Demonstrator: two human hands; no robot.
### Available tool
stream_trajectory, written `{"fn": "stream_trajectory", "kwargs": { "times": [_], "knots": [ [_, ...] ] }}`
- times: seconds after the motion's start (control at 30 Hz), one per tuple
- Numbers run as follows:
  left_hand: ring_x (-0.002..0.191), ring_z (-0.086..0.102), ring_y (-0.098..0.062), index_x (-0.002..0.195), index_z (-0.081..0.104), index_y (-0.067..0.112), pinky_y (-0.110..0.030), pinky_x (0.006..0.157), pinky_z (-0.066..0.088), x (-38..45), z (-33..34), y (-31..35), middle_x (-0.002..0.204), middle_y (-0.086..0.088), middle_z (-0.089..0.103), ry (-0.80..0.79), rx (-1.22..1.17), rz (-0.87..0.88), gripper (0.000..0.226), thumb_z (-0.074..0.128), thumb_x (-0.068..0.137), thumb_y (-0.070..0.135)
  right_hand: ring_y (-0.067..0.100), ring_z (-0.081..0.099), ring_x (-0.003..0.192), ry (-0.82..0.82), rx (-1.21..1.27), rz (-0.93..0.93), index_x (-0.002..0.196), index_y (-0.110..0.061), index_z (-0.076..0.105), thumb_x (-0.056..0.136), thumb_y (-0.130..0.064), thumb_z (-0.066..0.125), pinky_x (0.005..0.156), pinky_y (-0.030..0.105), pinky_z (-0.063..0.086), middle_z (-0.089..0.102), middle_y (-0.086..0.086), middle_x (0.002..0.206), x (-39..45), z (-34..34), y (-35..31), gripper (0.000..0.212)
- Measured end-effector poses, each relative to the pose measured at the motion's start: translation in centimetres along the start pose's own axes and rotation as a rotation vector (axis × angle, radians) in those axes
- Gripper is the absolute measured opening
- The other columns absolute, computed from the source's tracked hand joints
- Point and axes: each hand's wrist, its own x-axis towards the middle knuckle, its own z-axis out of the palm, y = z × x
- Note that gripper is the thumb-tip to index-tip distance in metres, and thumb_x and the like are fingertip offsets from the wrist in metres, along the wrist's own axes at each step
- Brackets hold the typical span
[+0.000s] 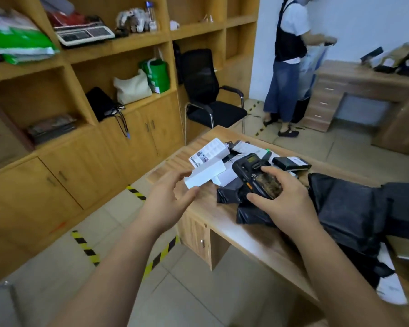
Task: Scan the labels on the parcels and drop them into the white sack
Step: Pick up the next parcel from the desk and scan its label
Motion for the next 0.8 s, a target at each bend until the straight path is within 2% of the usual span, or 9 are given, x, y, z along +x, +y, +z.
{"fn": "stream_trajectory", "kwargs": {
  "times": [0.1,0.2,0.4,0.57,0.67,0.8],
  "knots": [
    [0.119,0.051,-0.002,0.129,0.058,0.025,-0.037,0.103,0.045,5.1,1.1,-0.7,0.126,0.017,0.058,-0.02,0.008,0.006,0.041,0.064,0.091,0.039,0.005,0.053,0.109,0.019,-0.023,0.012,0.127,-0.037,0.06,0.069,-0.035,0.087,0.093,0.026,0.042,0.055,-0.017,0.117,4.6,0.7,1.1,0.063],
    [0.117,0.052,-0.002,0.129,0.059,0.025,-0.036,0.102,0.045,9.6,2.7,-1.7,0.126,0.017,0.058,-0.041,0.004,-0.011,0.041,0.064,0.092,0.039,0.009,0.053,0.115,0.031,-0.048,0.037,0.128,-0.036,0.06,0.071,-0.036,0.085,0.096,0.029,0.044,0.058,-0.013,0.125,8.5,1.3,2.6,0.063],
    [0.107,0.047,-0.002,0.128,0.056,0.032,-0.022,0.089,0.035,15.8,5.5,-4.0,0.122,0.023,0.051,-0.147,0.001,-0.036,0.037,0.064,0.092,0.037,0.01,0.052,0.117,0.068,-0.085,0.138,0.13,-0.035,0.059,0.073,-0.038,0.084,0.089,0.025,0.039,0.058,-0.011,0.13,13.0,3.2,4.8,0.063],
    [0.109,0.048,-0.003,0.128,0.056,0.029,-0.022,0.088,0.035,22.0,8.0,-7.3,0.121,0.021,0.053,-0.246,-0.027,-0.018,0.038,0.065,0.092,0.036,0.011,0.055,0.115,0.121,-0.144,0.226,0.129,-0.035,0.06,0.07,-0.038,0.084,0.089,0.027,0.041,0.059,-0.012,0.128,15.8,5.7,6.4,0.064],
    [0.115,0.049,-0.004,0.128,0.056,0.028,-0.024,0.092,0.038,25.7,9.0,-9.6,0.125,0.019,0.054,-0.316,-0.049,0.015,0.039,0.065,0.091,0.035,0.009,0.054,0.116,0.137,-0.171,0.292,0.129,-0.037,0.058,0.069,-0.04,0.084,0.094,0.031,0.045,0.057,-0.014,0.129,17.1,7.6,6.8,0.065],
    [0.119,0.05,-0.009,0.13,0.055,0.024,-0.03,0.096,0.043,30.1,9.7,-12.6,0.121,0.016,0.051,-0.414,-0.04,0.033,0.045,0.067,0.089,0.036,0.008,0.054,0.116,0.172,-0.216,0.371,0.13,-0.038,0.057,0.071,-0.041,0.083,0.092,0.029,0.044,0.057,-0.014,0.131,19.0,10.2,6.5,0.065]
  ]
}}
